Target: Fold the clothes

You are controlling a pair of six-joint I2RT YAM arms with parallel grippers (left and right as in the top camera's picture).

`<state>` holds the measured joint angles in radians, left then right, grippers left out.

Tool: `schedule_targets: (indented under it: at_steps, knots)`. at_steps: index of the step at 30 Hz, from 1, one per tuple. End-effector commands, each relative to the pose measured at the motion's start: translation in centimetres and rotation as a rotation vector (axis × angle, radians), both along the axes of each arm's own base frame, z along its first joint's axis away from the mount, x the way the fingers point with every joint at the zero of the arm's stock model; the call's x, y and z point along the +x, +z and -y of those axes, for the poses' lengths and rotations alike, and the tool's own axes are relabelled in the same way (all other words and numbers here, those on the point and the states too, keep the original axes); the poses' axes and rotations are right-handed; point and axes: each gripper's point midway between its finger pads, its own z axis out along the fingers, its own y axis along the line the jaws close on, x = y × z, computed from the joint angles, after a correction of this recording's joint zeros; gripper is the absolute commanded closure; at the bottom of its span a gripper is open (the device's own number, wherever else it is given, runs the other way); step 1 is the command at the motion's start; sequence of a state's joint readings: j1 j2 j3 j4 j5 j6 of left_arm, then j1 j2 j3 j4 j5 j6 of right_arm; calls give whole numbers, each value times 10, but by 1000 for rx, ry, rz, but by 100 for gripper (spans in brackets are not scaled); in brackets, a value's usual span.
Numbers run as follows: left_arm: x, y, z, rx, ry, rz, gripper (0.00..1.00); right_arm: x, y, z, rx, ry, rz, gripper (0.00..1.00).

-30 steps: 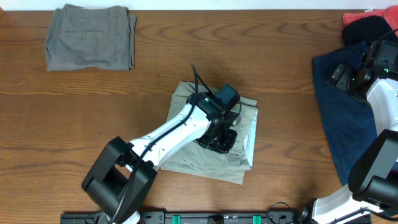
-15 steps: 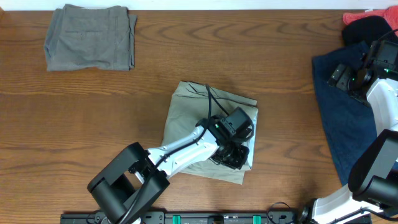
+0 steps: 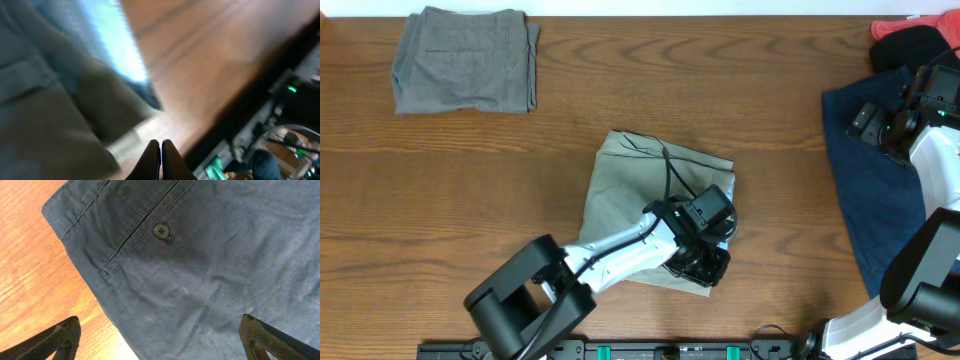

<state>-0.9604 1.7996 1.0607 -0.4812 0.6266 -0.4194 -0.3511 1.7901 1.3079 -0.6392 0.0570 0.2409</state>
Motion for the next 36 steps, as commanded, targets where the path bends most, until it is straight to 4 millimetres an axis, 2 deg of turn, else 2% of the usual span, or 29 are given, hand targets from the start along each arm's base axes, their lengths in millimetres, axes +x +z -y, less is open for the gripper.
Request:
schedule_targets:
  at_steps: [1, 4, 6, 10, 12, 18, 22, 31, 36]
  knots:
    - [16, 58, 13, -166, -32, 101, 94, 2, 13, 2, -20, 5, 26, 1]
    - [49, 79, -3, -173, 61, 202, 94, 2, 13, 2, -20, 5, 26, 1]
    - [83, 87, -28, -123, 169, 299, 94, 2, 13, 2, -20, 5, 26, 1]
    - [139, 88, -68, -19, 347, 444, 94, 2, 13, 2, -20, 5, 26, 1]
    - [158, 85, -76, 0, 401, 480, 94, 2, 13, 2, -20, 5, 26, 1]
    - [186, 65, -61, -36, 437, 504, 94, 2, 13, 2, -20, 5, 26, 1]
    - [201, 37, -49, -39, 530, 443, 94, 2, 13, 2, -20, 5, 26, 1]
    - [222, -21, -34, -43, 572, 416, 93, 2, 13, 2, -20, 5, 26, 1]
    - [217, -50, -37, 4, 563, 381, 93, 2, 13, 2, -20, 5, 26, 1]
